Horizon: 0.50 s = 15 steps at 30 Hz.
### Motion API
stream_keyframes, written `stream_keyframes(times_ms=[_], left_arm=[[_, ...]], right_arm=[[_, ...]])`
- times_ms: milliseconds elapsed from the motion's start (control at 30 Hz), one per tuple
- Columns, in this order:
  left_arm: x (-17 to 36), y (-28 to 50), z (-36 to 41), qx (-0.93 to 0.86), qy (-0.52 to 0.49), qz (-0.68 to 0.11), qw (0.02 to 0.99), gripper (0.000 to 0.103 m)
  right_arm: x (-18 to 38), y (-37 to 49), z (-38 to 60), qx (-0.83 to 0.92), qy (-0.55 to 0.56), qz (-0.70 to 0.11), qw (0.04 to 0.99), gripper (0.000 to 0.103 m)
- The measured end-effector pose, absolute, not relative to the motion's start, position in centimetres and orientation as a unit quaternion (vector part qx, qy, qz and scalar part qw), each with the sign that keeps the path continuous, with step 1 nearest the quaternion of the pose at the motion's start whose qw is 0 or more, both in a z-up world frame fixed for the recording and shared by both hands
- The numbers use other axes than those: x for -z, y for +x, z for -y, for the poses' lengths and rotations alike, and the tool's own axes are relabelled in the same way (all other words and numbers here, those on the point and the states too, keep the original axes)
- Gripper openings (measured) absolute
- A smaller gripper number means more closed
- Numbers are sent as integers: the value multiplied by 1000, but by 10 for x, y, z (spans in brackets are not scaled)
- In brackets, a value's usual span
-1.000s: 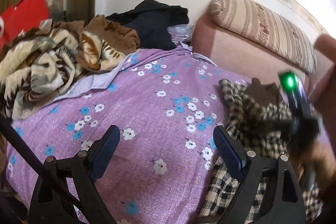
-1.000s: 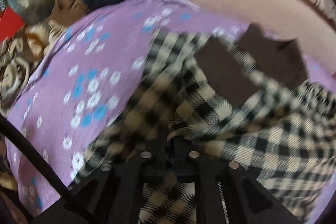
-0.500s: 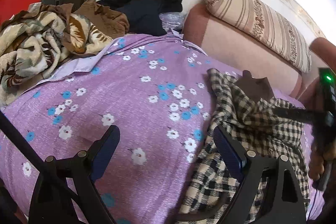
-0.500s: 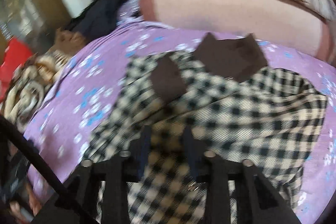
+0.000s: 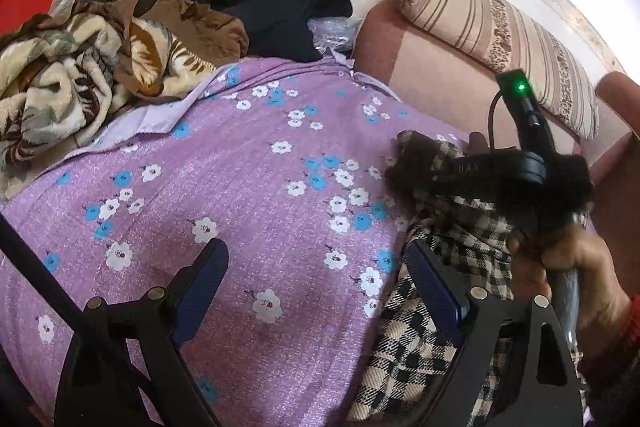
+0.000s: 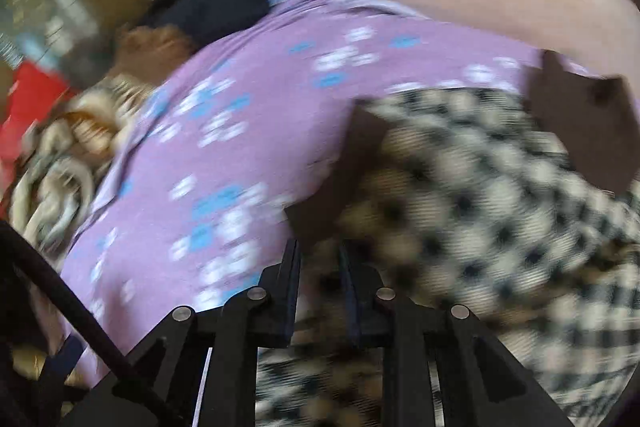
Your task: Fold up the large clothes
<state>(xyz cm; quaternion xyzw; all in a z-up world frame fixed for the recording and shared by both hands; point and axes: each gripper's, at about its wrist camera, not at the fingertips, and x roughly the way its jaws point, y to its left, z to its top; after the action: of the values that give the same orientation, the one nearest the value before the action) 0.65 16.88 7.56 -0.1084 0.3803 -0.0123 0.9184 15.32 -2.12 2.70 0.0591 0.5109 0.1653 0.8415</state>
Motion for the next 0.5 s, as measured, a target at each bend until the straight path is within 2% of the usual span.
stream_keyframes(times_ms=[67,233,367,500], left_arm=[[-75,6,-171,12,-115,-381,917,90],[-75,4,-163,9,-100,-379,920,90],[-74,-1,-150,12,-69,-374,925,90],[-74,-7,-136,14,-31,-364,931,90]], right_arm=[[-32,145,20,-170,36,-505,845,23],[-51,117,100,-61,2,-480,875,25],[-37,104,189,49,5,-509,859,25],[-16,100,270,223,-40,-529,818,25]])
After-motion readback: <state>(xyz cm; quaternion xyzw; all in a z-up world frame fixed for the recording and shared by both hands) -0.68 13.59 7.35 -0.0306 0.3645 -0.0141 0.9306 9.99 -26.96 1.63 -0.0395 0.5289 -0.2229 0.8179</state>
